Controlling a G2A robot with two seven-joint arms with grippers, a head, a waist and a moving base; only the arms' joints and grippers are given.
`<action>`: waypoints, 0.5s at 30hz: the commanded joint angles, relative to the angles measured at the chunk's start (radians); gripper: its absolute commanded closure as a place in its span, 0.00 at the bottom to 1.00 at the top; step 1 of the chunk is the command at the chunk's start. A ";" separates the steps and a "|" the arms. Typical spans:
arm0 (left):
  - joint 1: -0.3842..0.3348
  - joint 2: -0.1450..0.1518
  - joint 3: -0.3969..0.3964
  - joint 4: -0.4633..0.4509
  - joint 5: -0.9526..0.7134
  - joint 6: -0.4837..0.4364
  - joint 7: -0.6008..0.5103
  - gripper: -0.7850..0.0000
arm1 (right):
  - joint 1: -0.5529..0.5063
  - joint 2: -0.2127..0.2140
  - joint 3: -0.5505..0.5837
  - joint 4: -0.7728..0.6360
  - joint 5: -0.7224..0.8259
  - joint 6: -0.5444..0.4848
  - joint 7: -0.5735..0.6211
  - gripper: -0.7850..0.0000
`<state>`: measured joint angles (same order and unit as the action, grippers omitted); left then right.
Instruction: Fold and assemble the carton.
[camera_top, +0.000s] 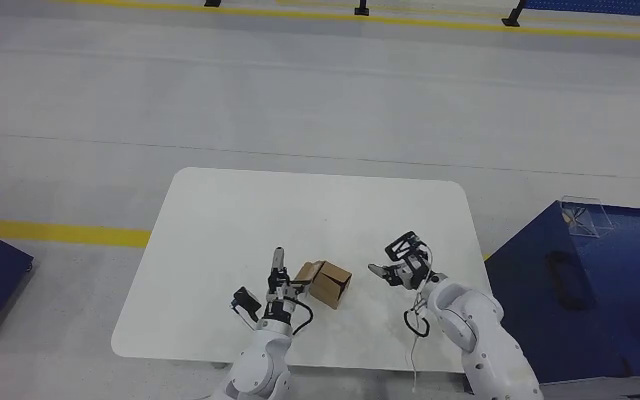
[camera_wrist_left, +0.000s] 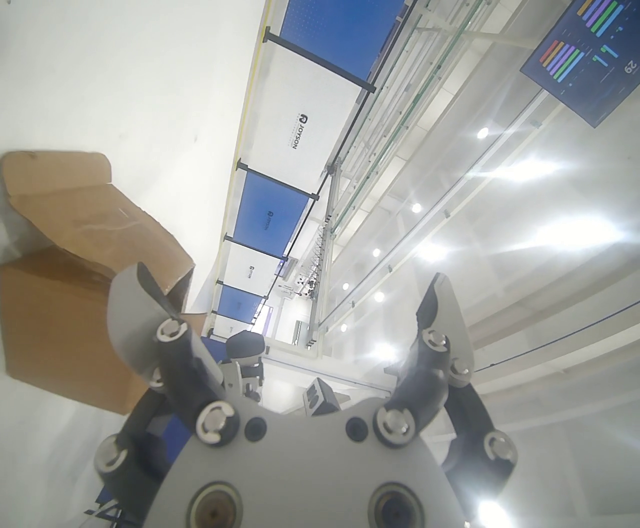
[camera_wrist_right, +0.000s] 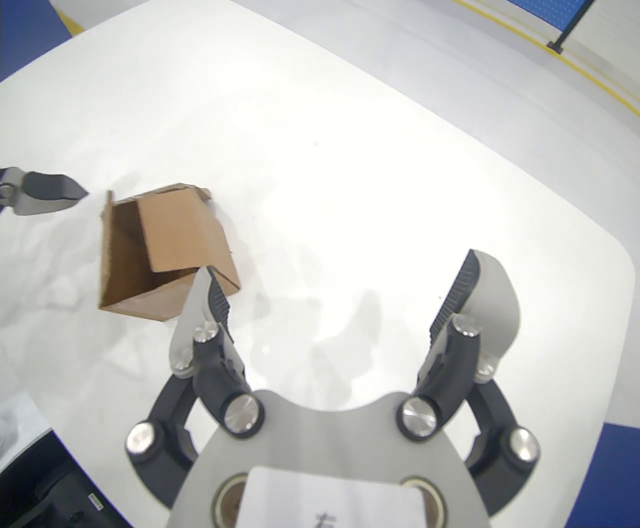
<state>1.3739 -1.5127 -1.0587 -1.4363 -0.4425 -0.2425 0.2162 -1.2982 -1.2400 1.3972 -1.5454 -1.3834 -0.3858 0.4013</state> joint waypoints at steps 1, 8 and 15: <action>-0.023 -0.004 -0.001 0.019 0.007 0.015 0.019 0.00 | 0.024 -0.005 -0.033 0.049 -0.001 0.009 0.018 0.00; -0.143 -0.024 0.004 0.131 0.028 0.123 0.113 0.00 | 0.105 -0.026 -0.139 0.192 0.004 0.047 -0.005 0.00; -0.186 -0.038 0.037 0.197 0.059 0.184 0.105 0.00 | 0.143 -0.033 -0.165 0.246 0.012 0.073 -0.026 0.00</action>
<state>1.1824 -1.5499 -1.0228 -1.2373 -0.3839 -0.0553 0.3241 -1.1587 -1.2730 1.2322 -1.3039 -1.3728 -0.3162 0.3774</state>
